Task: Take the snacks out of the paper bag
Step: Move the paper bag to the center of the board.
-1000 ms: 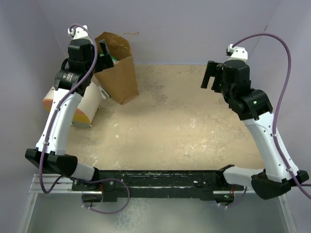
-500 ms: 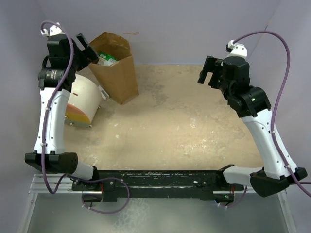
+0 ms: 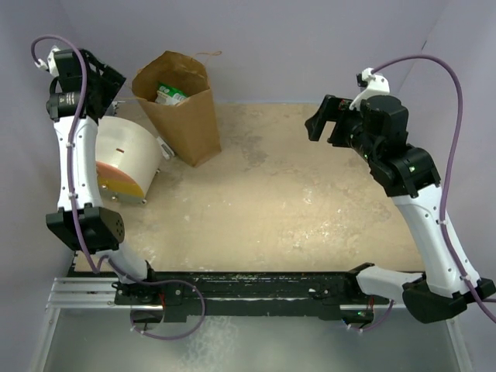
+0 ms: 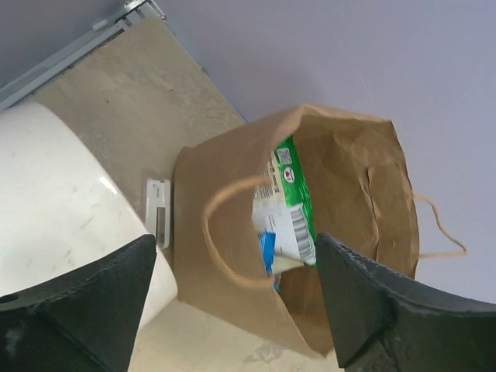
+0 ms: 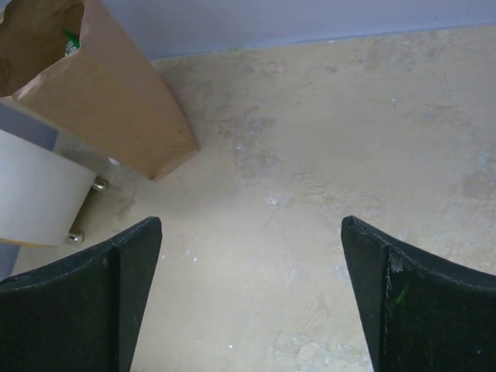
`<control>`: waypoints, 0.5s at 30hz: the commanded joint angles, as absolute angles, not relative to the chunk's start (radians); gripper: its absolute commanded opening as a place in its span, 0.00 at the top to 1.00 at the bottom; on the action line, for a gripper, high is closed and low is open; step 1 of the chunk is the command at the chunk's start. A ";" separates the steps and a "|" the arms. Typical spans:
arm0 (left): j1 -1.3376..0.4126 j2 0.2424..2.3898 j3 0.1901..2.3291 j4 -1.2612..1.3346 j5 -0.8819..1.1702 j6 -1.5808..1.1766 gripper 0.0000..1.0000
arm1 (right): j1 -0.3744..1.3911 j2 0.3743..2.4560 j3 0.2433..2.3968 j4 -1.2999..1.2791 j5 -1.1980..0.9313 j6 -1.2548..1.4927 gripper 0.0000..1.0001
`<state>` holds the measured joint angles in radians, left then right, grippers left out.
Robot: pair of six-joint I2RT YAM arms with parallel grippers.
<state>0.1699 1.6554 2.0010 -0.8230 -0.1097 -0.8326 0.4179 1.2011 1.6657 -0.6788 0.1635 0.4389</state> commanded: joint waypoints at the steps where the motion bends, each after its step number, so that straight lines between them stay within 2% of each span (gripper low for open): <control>1: 0.203 1.704 2.015 -0.680 -0.002 -0.890 0.17 | 0.416 1.134 1.631 -0.582 0.153 0.451 0.01; 5: 0.232 1.759 2.048 -0.707 -0.003 -0.928 0.28 | 0.415 1.125 1.632 -0.587 0.178 0.456 0.00; 6: 0.237 1.770 2.049 -0.705 0.003 -0.936 0.33 | 0.416 1.123 1.632 -0.590 0.190 0.457 0.00; 9: 0.251 1.803 2.052 -0.669 0.088 -0.958 0.58 | 0.416 1.116 1.628 -0.592 0.217 0.457 0.01; 12: 0.251 1.825 2.068 -0.638 0.200 -0.930 0.75 | 0.416 1.118 1.634 -0.595 0.231 0.452 0.01; 15: 0.251 1.829 2.074 -0.638 0.268 -0.891 0.86 | 0.415 1.122 1.643 -0.602 0.241 0.446 0.01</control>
<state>0.2478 1.8355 2.0155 -0.7120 0.1261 -0.9260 0.4179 1.1301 1.6264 -0.6373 0.1993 0.4438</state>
